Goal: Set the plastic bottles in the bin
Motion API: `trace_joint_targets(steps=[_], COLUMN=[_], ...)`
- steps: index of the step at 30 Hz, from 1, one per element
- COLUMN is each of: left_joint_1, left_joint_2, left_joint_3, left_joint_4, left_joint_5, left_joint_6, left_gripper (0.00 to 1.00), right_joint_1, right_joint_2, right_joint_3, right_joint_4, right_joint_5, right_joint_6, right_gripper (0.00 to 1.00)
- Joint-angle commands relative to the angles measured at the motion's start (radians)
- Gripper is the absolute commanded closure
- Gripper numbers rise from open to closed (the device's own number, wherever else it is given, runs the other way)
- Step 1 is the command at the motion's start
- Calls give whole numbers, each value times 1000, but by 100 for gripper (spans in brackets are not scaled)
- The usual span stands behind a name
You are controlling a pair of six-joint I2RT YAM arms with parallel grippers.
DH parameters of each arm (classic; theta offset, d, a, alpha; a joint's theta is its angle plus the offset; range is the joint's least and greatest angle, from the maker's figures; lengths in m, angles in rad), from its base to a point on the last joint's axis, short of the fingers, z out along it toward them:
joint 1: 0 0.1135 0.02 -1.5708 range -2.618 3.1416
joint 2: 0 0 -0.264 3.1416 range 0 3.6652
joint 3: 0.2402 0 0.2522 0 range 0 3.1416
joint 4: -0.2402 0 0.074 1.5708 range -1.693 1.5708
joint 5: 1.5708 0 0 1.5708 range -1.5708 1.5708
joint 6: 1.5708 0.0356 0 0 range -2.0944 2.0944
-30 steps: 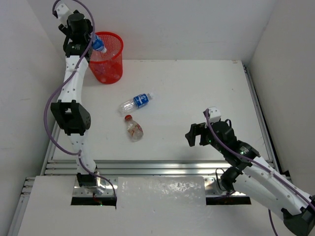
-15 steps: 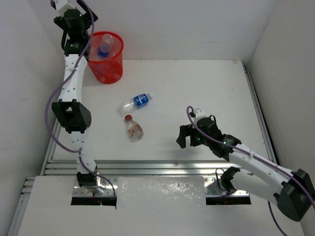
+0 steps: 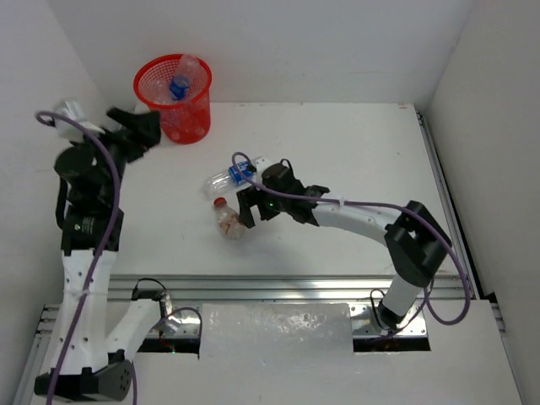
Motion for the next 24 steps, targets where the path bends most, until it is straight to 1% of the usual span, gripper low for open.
trace_joint_targets(steps=[1, 2, 3, 5, 6, 8, 9, 12, 13, 15, 16, 17, 18, 19, 20, 22, 23, 24], left_joint_1=[3, 5, 3, 5, 5, 3, 3, 3, 3, 3, 3, 3, 3, 5, 3, 3, 3, 3], left_joint_2=[-80, -106, -144, -179, -187, -216, -226, -244, -246, -250, -250, -250, -250, -244, -241, -223, -215, -207], left_joint_3=[-264, -333, -359, -419, -435, -480, -496, -518, -515, -515, -513, -515, -515, -519, -521, -537, -551, -570], left_joint_4=[-69, -91, -102, -130, -141, -150, -145, -144, -147, -151, -156, -158, -158, -156, -156, -153, -139, -122], left_joint_5=[160, 152, 149, 150, 146, 135, 141, 150, 143, 131, 121, 121, 126, 133, 144, 211, 254, 361], left_joint_6=[38, 81, 95, 141, 149, 152, 152, 152, 154, 155, 154, 154, 152, 149, 148, 128, 116, 103], left_gripper=[0, 0, 0, 0, 0, 0, 0, 0, 0, 0, 0, 0, 0, 0, 0, 0, 0, 0], right_joint_1=[34, 38, 41, 58, 64, 84, 95, 112, 116, 124, 127, 127, 129, 129, 129, 127, 129, 127], right_joint_2=[98, 129, 192, 256, 290, 384, 437, 508, 543, 562, 562, 554, 542, 501, 472, 401, 313, 262], right_joint_3=[139, 172, 236, 305, 376, 437, 483, 558, 569, 574, 565, 536, 512, 455, 426, 354, 262, 211], right_joint_4=[-32, -50, -87, -131, -186, -225, -251, -303, -316, -322, -314, -293, -276, -233, -212, -166, -105, -71], right_joint_5=[-9, -10, -19, -21, -4, 43, 56, 99, 111, 107, 102, 100, 102, 113, 120, 142, 166, 174], right_joint_6=[-56, -56, -56, -56, -58, -70, -73, -92, -96, -96, -92, -89, -83, -81, -81, -79, -78, -75], right_gripper=[1, 1, 1, 1, 1, 1, 1, 1, 1, 3, 12, 23, 35, 52, 57, 69, 83, 84])
